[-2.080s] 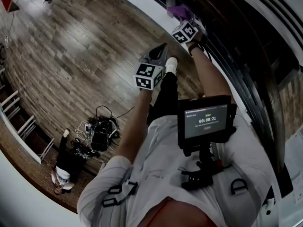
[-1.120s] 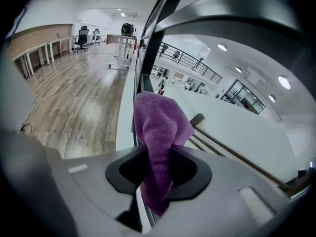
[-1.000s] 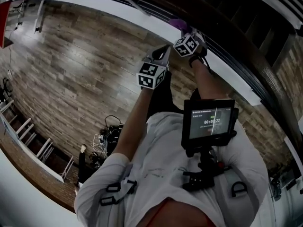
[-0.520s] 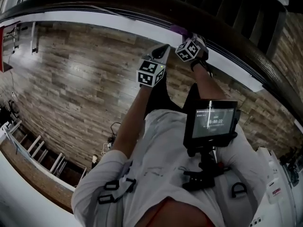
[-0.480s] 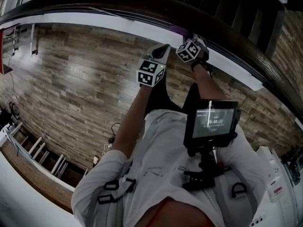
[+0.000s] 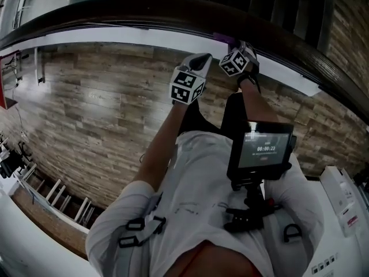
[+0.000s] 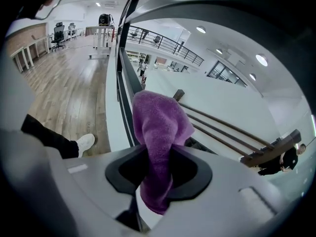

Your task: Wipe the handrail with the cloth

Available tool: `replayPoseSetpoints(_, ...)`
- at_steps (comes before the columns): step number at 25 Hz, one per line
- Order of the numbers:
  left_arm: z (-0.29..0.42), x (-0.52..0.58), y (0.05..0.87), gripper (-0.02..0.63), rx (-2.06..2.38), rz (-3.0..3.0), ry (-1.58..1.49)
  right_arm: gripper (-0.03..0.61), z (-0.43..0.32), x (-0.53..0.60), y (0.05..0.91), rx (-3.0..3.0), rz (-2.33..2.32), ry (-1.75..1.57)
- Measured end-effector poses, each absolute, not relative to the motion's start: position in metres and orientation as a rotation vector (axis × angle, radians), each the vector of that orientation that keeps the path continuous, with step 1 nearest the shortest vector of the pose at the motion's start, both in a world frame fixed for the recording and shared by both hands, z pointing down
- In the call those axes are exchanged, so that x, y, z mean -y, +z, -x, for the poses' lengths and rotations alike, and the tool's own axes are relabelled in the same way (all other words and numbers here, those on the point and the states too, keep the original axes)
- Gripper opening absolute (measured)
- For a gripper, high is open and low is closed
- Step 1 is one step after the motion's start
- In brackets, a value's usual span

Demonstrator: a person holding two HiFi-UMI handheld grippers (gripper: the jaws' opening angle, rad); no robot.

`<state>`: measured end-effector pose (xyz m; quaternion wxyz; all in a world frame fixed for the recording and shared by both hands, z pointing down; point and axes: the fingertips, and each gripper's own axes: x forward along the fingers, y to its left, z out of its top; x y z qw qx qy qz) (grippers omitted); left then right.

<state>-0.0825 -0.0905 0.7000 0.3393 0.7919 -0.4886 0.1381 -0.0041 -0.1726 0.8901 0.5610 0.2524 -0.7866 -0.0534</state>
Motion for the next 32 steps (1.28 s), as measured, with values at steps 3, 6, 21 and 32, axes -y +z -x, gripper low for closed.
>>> replayPoseSetpoints(3,0.059,0.093,0.701,-0.002,1.246,-2.084,0.371,0.104,-0.024,0.174,0.891,1.839,-0.614,-0.120)
replayPoseSetpoints(6,0.036,0.096,0.702,-0.002,1.223,-2.104,0.383,0.104,-0.056,0.177,0.892,1.822,-0.645,-0.115)
replayPoseSetpoints(21,-0.140,0.128,0.704,-0.002,1.028,-2.231,0.437,0.105,-0.257,0.196,0.885,1.737,-0.797,-0.039)
replayPoseSetpoints(32,-0.230,0.144,0.713,-0.002,0.845,-2.332,0.482,0.106,-0.356,0.201,0.880,1.683,-0.924,-0.013)
